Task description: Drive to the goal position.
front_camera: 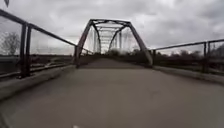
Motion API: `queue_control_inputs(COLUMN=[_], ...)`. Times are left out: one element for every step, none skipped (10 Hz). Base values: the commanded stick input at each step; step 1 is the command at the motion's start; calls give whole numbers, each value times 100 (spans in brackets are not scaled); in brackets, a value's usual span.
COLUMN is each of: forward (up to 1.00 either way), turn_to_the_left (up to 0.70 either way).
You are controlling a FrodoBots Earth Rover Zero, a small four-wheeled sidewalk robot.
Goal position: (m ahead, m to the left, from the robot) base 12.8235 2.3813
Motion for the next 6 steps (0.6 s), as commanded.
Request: queue_control_inputs(forward=[70,70,70,70,70,70], turn_to_the_left=[5,21,32,35,35,35])
